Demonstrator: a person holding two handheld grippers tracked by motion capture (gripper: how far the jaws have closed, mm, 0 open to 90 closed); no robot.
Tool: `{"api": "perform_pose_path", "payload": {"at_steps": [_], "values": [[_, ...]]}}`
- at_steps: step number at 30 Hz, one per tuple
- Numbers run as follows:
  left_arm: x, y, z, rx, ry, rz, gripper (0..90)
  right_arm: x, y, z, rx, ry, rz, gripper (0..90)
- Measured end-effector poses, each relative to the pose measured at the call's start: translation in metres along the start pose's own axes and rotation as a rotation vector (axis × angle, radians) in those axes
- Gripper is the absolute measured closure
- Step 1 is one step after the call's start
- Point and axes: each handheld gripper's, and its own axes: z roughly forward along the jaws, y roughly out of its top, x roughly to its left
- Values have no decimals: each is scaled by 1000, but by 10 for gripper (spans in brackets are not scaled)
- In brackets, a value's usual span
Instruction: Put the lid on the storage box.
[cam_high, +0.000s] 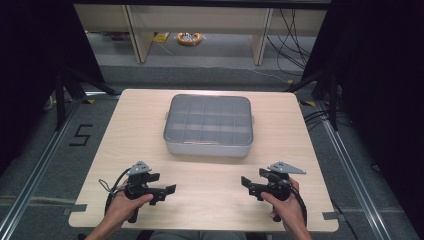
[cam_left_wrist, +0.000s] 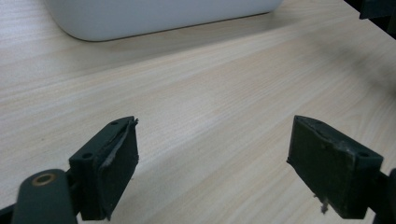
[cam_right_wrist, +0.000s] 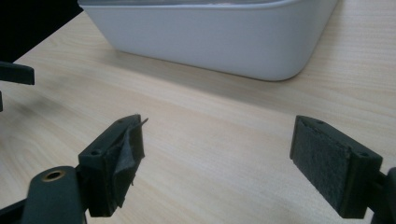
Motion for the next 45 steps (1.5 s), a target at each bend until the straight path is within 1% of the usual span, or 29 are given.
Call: {"api": "perform_pose_path", "payload": {"at_steps": [2,4,5,7,12,14,15,18,19,20,22,23,24,25,27,29,31,32,33,35,36,37,39,40,41,42,43,44,45], "values": [[-1,-3,-2,4,-1,2,154,-1,-2,-1,10,-14,-43,188],[-4,-5,-3,4,-3,2,154,1,-4,-2,3,9,-43,194],[-4,-6,-4,9,-5,12,154,4,-5,-4,20,-3,-14,202],[-6,-9,-5,7,-4,25,154,3,-8,-5,8,4,-63,205],[-12,-13,-8,-7,3,40,153,10,-13,-8,23,13,-47,203],[-13,-15,-10,-5,-5,40,154,10,-16,-9,23,15,-86,202],[-14,-16,-12,2,0,48,154,15,-18,-10,33,23,-45,202],[-16,-20,-13,7,-3,50,154,16,-21,-12,38,21,-55,201],[-16,-20,-13,17,-2,59,154,18,-23,-13,39,32,-39,201],[-18,-22,-14,15,5,58,153,15,-23,-13,43,21,-85,201],[-20,-24,-14,21,-8,57,154,16,-27,-13,47,26,-105,200],[-21,-25,-15,33,-4,71,154,19,-29,-14,54,13,-89,201],[-22,-27,-15,30,-6,74,153,17,-30,-14,38,8,-141,201],[-24,-28,-15,36,-10,69,154,21,-32,-16,64,11,-85,198],[-25,-30,-16,47,-3,62,154,21,-34,-18,69,14,-77,188],[-27,-31,-16,60,3,63,154,18,-38,-18,52,25,-104,188],[-29,-33,-17,67,5,76,154,22,-41,-20,75,11,-64,183],[-30,-34,-17,73,-3,85,154,23,-42,-23,100,2,-62,182],[-32,-35,-17,69,-2,80,154,20,-44,-22,70,23,-103,182],[-35,-37,-17,79,2,106,154,21,-45,-24,87,22,-96,182],[-36,-37,-19,101,17,140,154,22,-46,-25,85,21,-94,182],[-38,-38,-19,102,6,129,154,27,-49,-27,103,16,-57,182],[-42,-40,-19,103,-7,128,154,23,-50,-28,98,17,-114,182],[-45,-42,-17,79,-7,110,154,24,-52,-28,102,35,-100,180],[-46,-43,-19,104,-8,134,154,28,-55,-32,124,24,-59,177],[-46,-43,-19,104,-8,134,154,28,-55,-32,124,24,-59,177],[-46,-43,-19,111,-1,140,154,25,-56,-31,108,21,-103,177],[-48,-44,-19,91,-11,129,154,27,-57,-33,130,19,-72,176],[-48,-44,-19,99,-12,134,154,28,-59,-35,135,5,-74,178]]}}
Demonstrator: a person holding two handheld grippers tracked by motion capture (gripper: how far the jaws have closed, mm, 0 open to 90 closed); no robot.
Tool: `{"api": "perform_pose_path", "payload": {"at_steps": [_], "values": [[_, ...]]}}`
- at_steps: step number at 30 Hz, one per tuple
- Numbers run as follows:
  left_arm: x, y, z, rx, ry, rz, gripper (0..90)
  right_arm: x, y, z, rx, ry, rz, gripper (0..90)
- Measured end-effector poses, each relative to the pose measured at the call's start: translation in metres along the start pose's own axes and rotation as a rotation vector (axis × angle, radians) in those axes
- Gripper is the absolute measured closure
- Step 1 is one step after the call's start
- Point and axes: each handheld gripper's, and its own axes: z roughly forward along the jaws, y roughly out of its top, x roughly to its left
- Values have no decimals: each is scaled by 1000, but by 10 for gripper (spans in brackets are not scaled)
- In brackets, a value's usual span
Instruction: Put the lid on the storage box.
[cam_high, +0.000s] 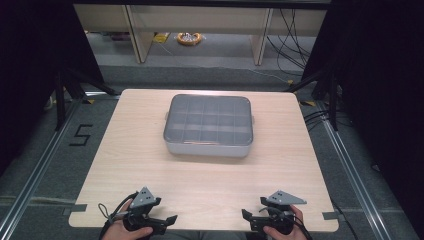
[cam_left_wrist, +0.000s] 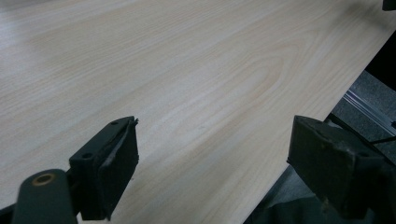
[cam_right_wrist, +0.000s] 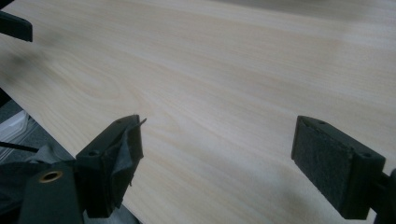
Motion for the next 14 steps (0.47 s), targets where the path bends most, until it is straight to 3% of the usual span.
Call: {"api": "perform_pose_path", "payload": {"at_steps": [2,3,4,8,14], "values": [[-1,-1,0,4,-4,-6,154,-2,-1,0,-4,-7,-20,184],[-1,-1,0,5,-2,-5,155,1,-3,-1,4,-8,15,190],[-1,-1,0,6,0,-7,155,-2,-3,0,-10,-23,-26,191],[0,-1,0,16,15,9,155,-2,-4,-1,-5,-17,-10,191],[-2,-1,1,-3,13,-4,155,-2,-5,-1,-9,-43,-2,191]]}}
